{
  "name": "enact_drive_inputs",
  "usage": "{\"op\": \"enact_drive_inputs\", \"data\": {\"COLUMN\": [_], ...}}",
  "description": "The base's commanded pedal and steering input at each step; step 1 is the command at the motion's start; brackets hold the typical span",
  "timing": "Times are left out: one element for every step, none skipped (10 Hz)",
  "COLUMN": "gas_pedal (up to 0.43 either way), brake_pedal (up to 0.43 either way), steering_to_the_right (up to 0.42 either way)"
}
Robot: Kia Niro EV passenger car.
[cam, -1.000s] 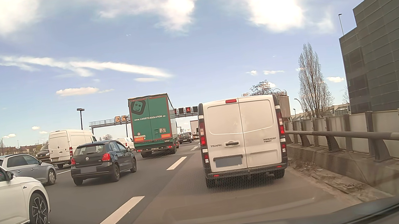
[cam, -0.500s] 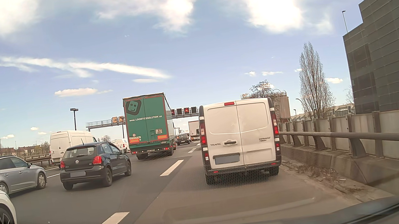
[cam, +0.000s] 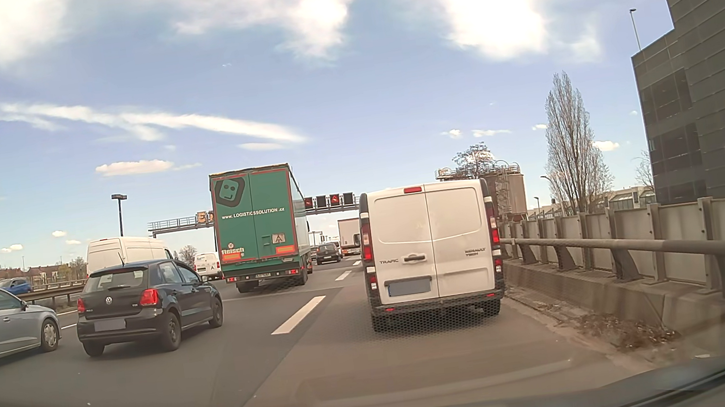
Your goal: Follow the waypoints while adhering to traffic rules and regulations
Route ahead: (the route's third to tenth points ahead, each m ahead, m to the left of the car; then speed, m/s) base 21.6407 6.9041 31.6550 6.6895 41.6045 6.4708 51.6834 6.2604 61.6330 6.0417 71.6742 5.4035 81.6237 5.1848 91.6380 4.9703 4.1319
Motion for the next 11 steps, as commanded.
{"op": "enact_drive_inputs", "data": {"gas_pedal": [0.268,0.268,0.268,0.260,0.228,0.209,0.197,0.189,0.189,0.189,0.189], "brake_pedal": [0.000,0.000,0.000,0.000,0.000,0.000,0.000,0.000,0.000,0.000,0.000], "steering_to_the_right": [0.017,0.017,0.016,0.012,0.010,0.010,0.009,0.008,0.006,0.006,0.005]}}
